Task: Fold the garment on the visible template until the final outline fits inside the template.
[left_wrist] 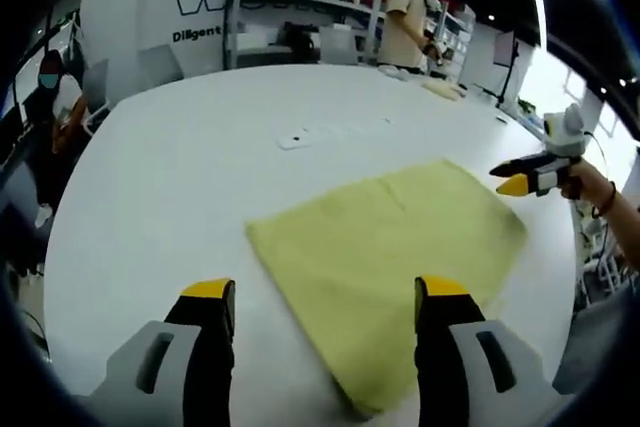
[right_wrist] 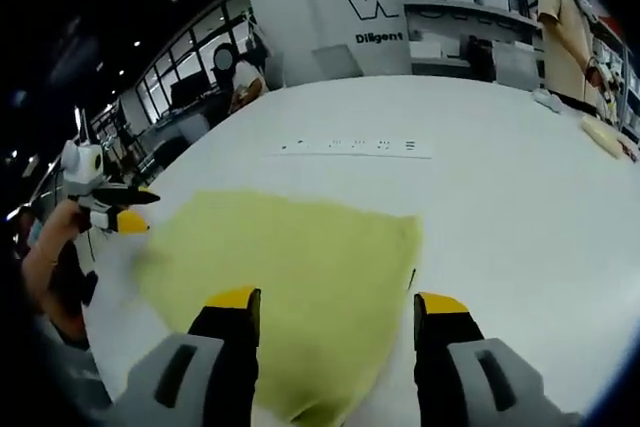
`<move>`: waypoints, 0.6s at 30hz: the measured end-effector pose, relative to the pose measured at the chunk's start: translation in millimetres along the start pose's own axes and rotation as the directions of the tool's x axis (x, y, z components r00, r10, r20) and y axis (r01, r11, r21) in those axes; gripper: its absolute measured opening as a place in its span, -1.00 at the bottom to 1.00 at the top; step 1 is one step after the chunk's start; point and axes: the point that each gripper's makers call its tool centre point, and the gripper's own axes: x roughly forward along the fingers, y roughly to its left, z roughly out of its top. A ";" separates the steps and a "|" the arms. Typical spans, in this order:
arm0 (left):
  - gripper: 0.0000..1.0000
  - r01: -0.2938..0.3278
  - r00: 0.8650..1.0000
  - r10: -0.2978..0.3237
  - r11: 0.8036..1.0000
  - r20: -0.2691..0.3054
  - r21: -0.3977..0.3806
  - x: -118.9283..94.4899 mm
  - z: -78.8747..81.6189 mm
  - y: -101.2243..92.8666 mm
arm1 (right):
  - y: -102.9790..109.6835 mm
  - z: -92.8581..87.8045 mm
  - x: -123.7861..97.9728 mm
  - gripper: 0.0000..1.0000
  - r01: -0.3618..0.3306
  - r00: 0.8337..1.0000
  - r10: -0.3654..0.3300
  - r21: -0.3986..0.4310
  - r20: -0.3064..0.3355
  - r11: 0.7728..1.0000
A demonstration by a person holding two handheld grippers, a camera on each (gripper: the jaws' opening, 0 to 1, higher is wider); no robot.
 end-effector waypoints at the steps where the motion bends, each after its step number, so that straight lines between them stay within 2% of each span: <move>1: 0.38 0.004 1.000 -0.004 1.000 0.000 0.003 -1.8 -2.5 -2.9 | 3.5 -5.2 -3.4 0.19 -0.005 1.000 0.005 0.001 -0.004 1.000; 4: 0.36 0.012 1.000 -0.012 1.000 0.000 -0.001 -7.6 -10.6 -10.2 | 11.4 -18.0 -11.4 0.18 -0.009 1.000 0.009 0.000 -0.009 1.000; 7: 0.34 -0.008 1.000 0.008 1.000 0.010 0.012 -12.4 -16.6 -11.5 | 17.0 -26.5 -16.8 0.16 -0.017 1.000 0.017 -0.022 -0.007 1.000; 9: 0.33 -0.015 1.000 0.015 1.000 0.004 0.012 -16.6 -24.2 -12.0 | 18.1 -36.0 -21.0 0.15 -0.008 1.000 0.007 -0.046 -0.030 0.999; 18: 0.26 -0.012 1.000 0.012 1.000 0.002 -0.013 -33.4 -42.4 -12.7 | 22.2 -52.4 -32.0 0.07 -0.009 0.999 0.008 -0.044 -0.040 0.999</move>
